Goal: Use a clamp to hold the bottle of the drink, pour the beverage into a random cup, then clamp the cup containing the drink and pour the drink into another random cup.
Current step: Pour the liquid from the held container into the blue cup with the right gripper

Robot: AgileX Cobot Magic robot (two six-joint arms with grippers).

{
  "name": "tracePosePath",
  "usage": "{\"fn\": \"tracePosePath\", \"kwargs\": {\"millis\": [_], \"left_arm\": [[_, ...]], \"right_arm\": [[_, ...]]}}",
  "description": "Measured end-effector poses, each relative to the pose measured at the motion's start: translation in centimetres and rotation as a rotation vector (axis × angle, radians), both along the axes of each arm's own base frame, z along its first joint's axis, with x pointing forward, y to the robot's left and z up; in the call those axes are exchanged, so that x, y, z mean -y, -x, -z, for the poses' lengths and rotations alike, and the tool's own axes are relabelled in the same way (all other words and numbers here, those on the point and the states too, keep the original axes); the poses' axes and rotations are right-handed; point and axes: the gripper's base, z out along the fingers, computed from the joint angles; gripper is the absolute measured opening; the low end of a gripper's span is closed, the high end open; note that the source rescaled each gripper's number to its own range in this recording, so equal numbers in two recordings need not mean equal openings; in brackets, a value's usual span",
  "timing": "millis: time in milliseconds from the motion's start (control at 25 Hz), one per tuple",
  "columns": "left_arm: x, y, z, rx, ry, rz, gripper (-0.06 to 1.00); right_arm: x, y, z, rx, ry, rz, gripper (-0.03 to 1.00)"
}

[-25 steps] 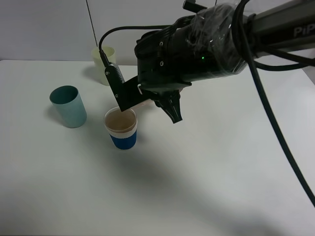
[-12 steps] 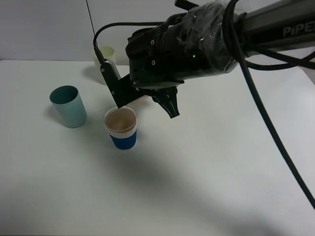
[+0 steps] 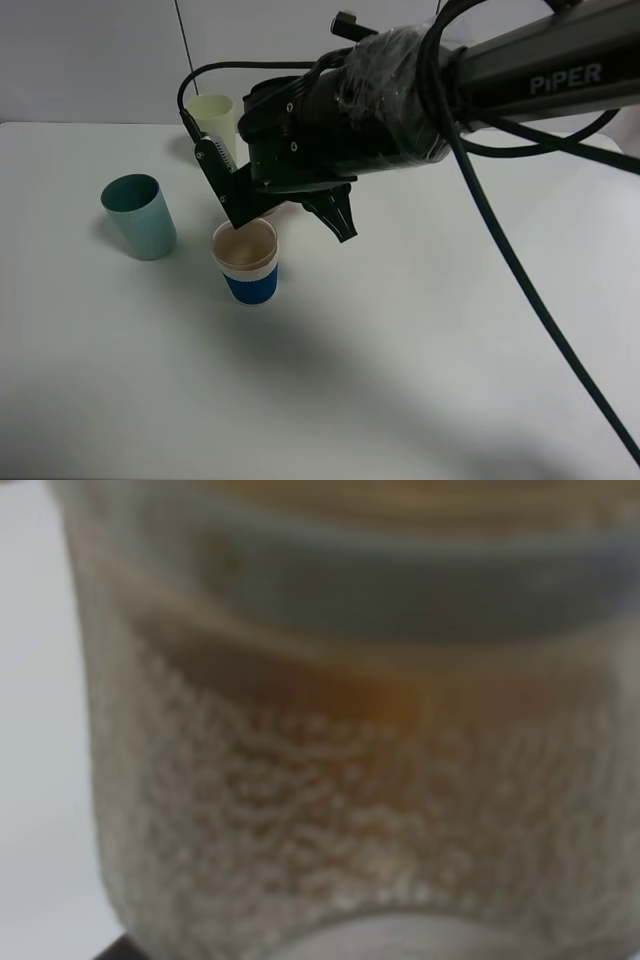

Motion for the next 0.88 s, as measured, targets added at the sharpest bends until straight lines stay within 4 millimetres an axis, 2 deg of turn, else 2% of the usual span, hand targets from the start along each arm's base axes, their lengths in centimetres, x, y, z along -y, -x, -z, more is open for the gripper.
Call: {"fn": "tracePosePath", "kwargs": {"millis": [880], "left_arm": [[0.0, 0.0, 0.0, 0.0, 0.0, 0.0, 0.66]], "right_arm": [[-0.97, 0.63, -0.55, 0.08, 0.056, -0.088, 0.0]]}}
